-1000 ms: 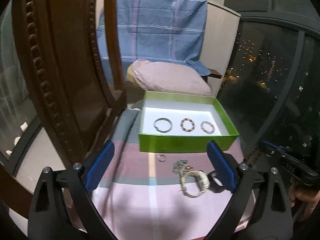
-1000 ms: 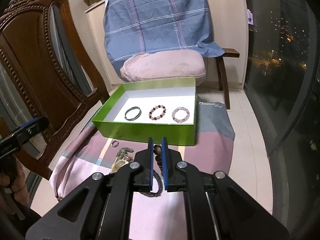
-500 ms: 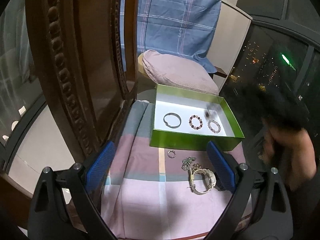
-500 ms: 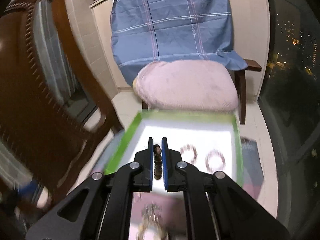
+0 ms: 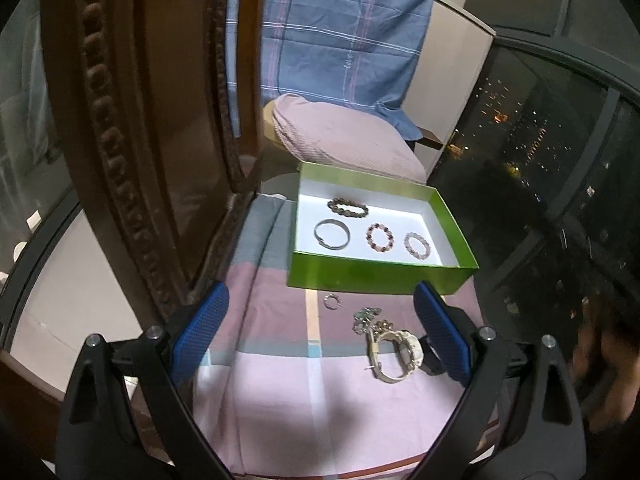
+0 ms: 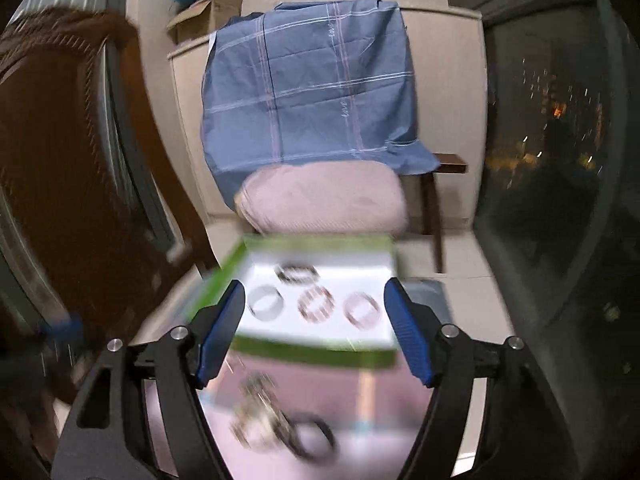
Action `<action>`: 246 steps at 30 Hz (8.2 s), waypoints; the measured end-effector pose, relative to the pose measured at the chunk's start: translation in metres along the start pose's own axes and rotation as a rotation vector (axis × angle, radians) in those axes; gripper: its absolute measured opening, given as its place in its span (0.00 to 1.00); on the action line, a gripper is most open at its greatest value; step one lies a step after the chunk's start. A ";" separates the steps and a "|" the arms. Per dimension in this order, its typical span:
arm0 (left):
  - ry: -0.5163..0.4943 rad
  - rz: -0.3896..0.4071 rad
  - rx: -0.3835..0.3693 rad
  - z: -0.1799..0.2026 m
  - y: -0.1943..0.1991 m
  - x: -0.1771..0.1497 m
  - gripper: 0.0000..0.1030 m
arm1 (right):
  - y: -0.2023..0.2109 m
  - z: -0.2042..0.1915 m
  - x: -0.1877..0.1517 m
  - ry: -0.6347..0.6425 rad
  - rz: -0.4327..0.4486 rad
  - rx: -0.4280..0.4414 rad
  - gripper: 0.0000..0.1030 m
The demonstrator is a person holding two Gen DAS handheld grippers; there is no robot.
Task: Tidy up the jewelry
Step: 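Lower the wooden bead bracelet into the box and open the right tool, then grasp the white watch with the left tool while the right tool grasps the black watch, then lift both held watches and carry them toward the green box, then lower both watches into the green box and open both tools, then move both tools back over the silver chain and rings on the cloth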
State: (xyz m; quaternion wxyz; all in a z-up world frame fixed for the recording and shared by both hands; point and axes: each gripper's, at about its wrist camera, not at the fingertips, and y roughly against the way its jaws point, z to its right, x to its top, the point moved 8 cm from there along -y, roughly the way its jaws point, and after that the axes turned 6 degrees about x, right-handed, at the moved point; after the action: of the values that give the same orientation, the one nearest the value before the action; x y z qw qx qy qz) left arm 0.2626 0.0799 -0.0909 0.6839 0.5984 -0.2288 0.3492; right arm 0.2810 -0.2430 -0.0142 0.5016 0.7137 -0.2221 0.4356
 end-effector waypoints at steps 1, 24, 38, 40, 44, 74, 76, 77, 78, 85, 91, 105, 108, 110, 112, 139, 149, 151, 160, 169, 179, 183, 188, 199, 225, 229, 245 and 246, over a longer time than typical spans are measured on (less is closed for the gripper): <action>-0.013 0.001 0.001 0.004 0.000 -0.002 0.90 | 0.008 0.001 -0.015 0.025 -0.015 -0.017 0.69; -0.229 -0.057 0.027 0.069 -0.020 -0.052 0.90 | 0.034 0.014 -0.092 0.060 -0.097 0.003 0.68; -0.347 -0.264 0.039 0.101 -0.099 -0.123 0.86 | 0.024 0.014 -0.096 0.053 -0.132 0.013 0.68; -0.329 -0.273 0.038 0.101 -0.108 -0.125 0.86 | 0.022 0.014 -0.098 0.052 -0.144 0.016 0.68; -0.285 -0.288 0.031 0.100 -0.123 -0.124 0.83 | 0.019 0.015 -0.101 0.055 -0.158 0.016 0.68; -0.153 0.093 0.018 0.039 0.011 -0.015 0.57 | -0.091 -0.018 -0.159 0.132 -0.356 0.041 0.68; -0.151 0.106 0.021 0.033 0.018 -0.011 0.57 | -0.104 -0.015 -0.167 0.123 -0.391 0.019 0.68; -0.149 0.112 0.023 0.030 0.022 -0.013 0.57 | -0.112 -0.013 -0.172 0.109 -0.414 0.015 0.68; -0.148 0.114 0.025 0.028 0.022 -0.011 0.58 | -0.113 -0.012 -0.170 0.094 -0.398 0.023 0.63; -0.135 0.086 0.022 0.022 0.015 -0.013 0.58 | -0.084 -0.016 -0.146 0.073 -0.350 0.066 0.33; -0.146 0.087 -0.008 0.034 0.016 -0.014 0.58 | -0.010 -0.016 -0.109 0.061 -0.203 0.087 0.33; -0.201 0.059 -0.053 0.070 0.017 -0.034 0.58 | 0.027 0.009 -0.084 0.006 -0.096 0.066 0.33; -0.207 0.050 -0.055 0.072 0.015 -0.037 0.58 | 0.029 0.007 -0.082 0.008 -0.085 0.065 0.33; -0.209 0.045 -0.054 0.073 0.013 -0.038 0.58 | 0.030 0.008 -0.082 0.004 -0.081 0.063 0.33; -0.209 0.042 -0.056 0.075 0.014 -0.039 0.58 | 0.030 0.008 -0.082 0.002 -0.079 0.060 0.33; -0.210 0.012 -0.048 0.079 0.004 -0.045 0.58 | 0.021 0.004 -0.086 0.005 -0.096 0.062 0.33; -0.191 -0.003 -0.053 0.080 -0.002 -0.044 0.58 | 0.007 -0.001 -0.090 0.001 -0.123 0.067 0.33; -0.191 -0.003 -0.053 0.081 -0.004 -0.043 0.58 | -0.003 -0.002 -0.084 -0.002 -0.127 0.071 0.33; -0.180 -0.026 -0.073 0.083 -0.009 -0.043 0.58 | -0.114 0.022 0.016 -0.021 -0.090 0.004 0.36; -0.155 -0.040 -0.072 0.072 -0.013 -0.039 0.58 | -0.041 0.035 0.027 -0.093 0.109 0.016 0.84; -0.163 -0.067 -0.060 0.079 -0.023 -0.045 0.59 | 0.026 0.050 -0.064 -0.178 0.059 -0.031 0.91; -0.154 -0.077 -0.043 0.082 -0.036 -0.037 0.59 | 0.021 0.054 -0.065 -0.181 0.049 -0.032 0.91; -0.153 -0.049 -0.009 0.095 -0.058 0.011 0.59 | 0.020 0.073 -0.057 -0.257 0.061 0.014 0.91; -0.161 -0.103 0.055 0.087 -0.103 0.058 0.83 | 0.024 0.093 -0.056 -0.326 0.057 0.033 0.91; -0.180 0.012 0.045 0.043 -0.020 -0.036 0.95 | 0.018 0.039 -0.058 -0.122 0.039 -0.006 0.91; -0.192 0.000 0.046 0.046 -0.026 -0.040 0.95 | 0.017 0.040 -0.059 -0.122 0.034 -0.003 0.91; -0.241 -0.126 0.012 0.081 -0.090 -0.076 0.74 | 0.014 0.046 -0.062 -0.138 0.013 0.007 0.91; -0.244 -0.133 0.010 0.084 -0.095 -0.078 0.70 | 0.013 0.046 -0.063 -0.137 0.006 0.009 0.91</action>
State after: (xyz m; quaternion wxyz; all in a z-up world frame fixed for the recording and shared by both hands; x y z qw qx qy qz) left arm 0.2919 -0.0222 -0.1955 0.6699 0.6535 -0.2682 0.2287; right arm 0.2564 -0.2974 -0.0661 0.4808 0.7435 -0.2560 0.3880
